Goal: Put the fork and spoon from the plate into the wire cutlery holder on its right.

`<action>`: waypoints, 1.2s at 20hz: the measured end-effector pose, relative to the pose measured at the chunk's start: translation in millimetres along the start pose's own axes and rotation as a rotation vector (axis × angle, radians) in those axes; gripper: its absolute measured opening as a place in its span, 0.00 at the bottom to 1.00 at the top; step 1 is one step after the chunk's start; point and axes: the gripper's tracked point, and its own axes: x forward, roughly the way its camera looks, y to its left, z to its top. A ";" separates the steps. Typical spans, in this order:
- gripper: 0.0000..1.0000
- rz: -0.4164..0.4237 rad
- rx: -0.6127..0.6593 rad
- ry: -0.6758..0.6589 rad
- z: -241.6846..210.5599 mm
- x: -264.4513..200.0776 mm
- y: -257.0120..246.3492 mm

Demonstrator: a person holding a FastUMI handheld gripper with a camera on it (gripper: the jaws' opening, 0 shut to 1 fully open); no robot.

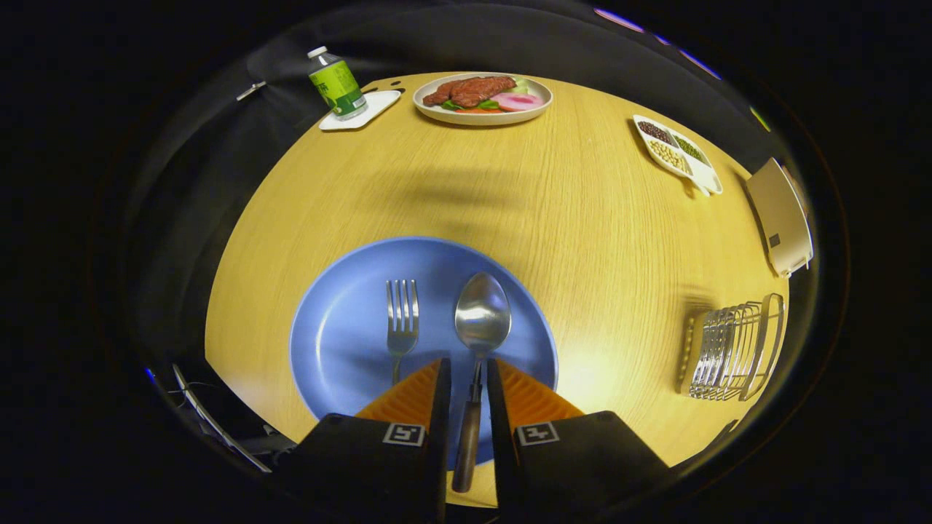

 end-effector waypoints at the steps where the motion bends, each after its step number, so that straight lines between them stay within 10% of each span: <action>1: 0.33 -0.008 0.006 0.013 -1.4 4.8 -0.8; 5: 0.35 -0.015 0.042 0.042 1.1 10.0 -3.7; 9: 0.08 -0.023 0.053 0.049 1.9 10.7 -10.5; 24: 0.05 0.133 0.029 -0.065 35.3 -95.6 -29.9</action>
